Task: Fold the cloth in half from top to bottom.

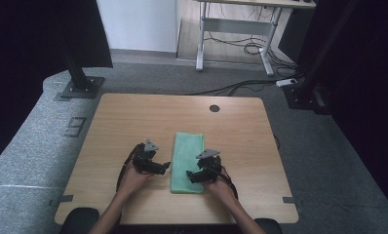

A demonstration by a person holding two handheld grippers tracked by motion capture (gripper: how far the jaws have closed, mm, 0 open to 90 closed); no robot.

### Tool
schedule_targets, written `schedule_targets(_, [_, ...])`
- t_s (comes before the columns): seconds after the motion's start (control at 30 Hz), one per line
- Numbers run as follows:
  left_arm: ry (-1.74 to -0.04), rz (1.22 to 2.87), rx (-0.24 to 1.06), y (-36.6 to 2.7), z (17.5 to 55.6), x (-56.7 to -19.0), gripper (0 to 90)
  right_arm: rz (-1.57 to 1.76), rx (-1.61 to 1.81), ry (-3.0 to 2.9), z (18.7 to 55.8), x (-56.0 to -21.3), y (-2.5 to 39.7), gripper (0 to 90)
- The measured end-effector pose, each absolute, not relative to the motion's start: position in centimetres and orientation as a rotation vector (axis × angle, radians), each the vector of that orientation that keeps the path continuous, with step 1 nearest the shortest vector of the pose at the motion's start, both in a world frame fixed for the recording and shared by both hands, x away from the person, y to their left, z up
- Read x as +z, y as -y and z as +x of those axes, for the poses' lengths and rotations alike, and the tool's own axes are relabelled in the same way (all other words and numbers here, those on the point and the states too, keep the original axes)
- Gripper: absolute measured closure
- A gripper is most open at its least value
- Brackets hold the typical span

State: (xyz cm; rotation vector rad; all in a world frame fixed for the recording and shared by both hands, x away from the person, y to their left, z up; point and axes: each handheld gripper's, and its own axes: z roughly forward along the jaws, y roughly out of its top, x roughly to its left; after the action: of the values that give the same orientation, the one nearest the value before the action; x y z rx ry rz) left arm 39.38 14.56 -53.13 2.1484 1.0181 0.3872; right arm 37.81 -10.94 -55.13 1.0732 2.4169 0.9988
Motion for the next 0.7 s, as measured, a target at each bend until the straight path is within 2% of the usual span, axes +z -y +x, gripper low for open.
schedule_targets(0.43, [-0.966,2.256,0.395,-12.4,38.3,-54.6,0.0,1.055,1.013,-2.443,34.9,-55.2,11.1,6.4])
schedule_targets(0.7, [-0.988,2.237,0.369,-12.7,38.0,-54.9,0.9,1.054,1.025,-2.479,35.6,-54.6,11.4,5.8])
